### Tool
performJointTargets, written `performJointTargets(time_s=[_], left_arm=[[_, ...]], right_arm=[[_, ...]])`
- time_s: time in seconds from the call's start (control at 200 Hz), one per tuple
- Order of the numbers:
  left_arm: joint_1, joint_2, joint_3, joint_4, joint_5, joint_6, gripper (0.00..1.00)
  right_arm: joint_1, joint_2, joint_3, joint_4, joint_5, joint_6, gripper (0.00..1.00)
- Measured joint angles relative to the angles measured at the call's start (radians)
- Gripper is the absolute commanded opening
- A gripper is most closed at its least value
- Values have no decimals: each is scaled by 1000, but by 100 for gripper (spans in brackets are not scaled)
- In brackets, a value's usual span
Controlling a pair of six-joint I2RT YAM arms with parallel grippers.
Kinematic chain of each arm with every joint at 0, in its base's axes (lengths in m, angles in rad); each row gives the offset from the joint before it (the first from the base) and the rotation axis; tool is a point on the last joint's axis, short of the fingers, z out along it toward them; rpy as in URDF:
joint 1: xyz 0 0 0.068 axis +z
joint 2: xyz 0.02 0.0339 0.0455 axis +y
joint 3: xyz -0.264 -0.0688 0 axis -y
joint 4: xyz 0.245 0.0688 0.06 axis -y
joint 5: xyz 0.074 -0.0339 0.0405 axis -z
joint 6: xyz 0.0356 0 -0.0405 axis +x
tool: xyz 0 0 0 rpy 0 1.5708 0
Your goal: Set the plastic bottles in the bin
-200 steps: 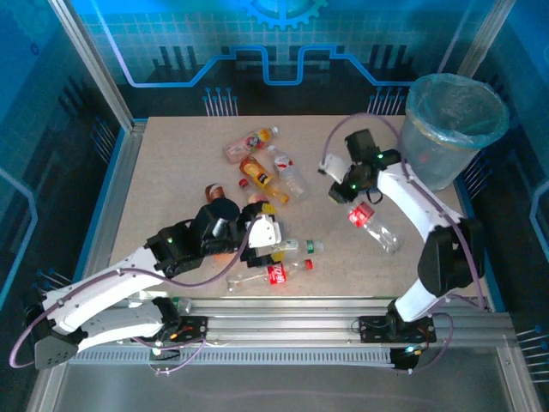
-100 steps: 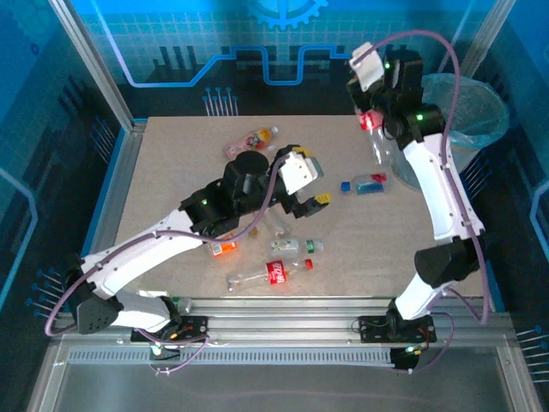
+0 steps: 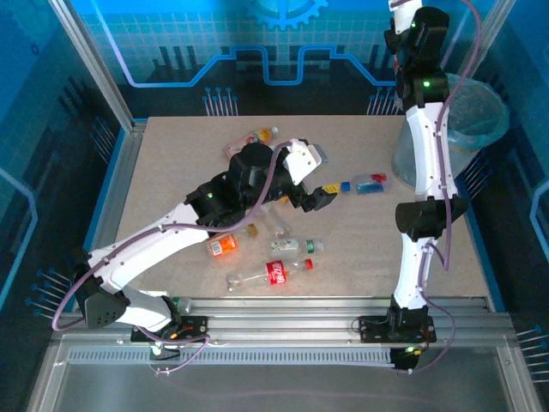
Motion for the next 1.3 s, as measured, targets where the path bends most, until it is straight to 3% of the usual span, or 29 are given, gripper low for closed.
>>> performJointTargets(time_s=[0.375, 0.605, 0.665, 0.905, 0.995, 1.131, 1.206, 1.301], left_arm=[[0, 57, 61, -9, 0, 0, 93], [0, 74, 81, -25, 0, 0, 93], [0, 75, 82, -31, 0, 1, 93], [0, 75, 82, -32, 1, 3, 94], [0, 75, 82, -32, 5, 3, 94], [0, 77, 82, -32, 11, 4, 94], [0, 77, 82, -32, 11, 4, 94], [0, 77, 82, -32, 11, 4, 94]], right_arm=[[4, 114, 5, 322, 166, -210, 1], [24, 204, 72, 446, 233, -350, 11], [27, 217, 85, 455, 238, -365, 21], [27, 218, 98, 466, 272, -375, 24], [26, 219, 101, 472, 290, -376, 44], [27, 219, 101, 481, 307, -386, 47], [27, 219, 101, 481, 312, -387, 53], [27, 219, 101, 487, 315, -389, 51]])
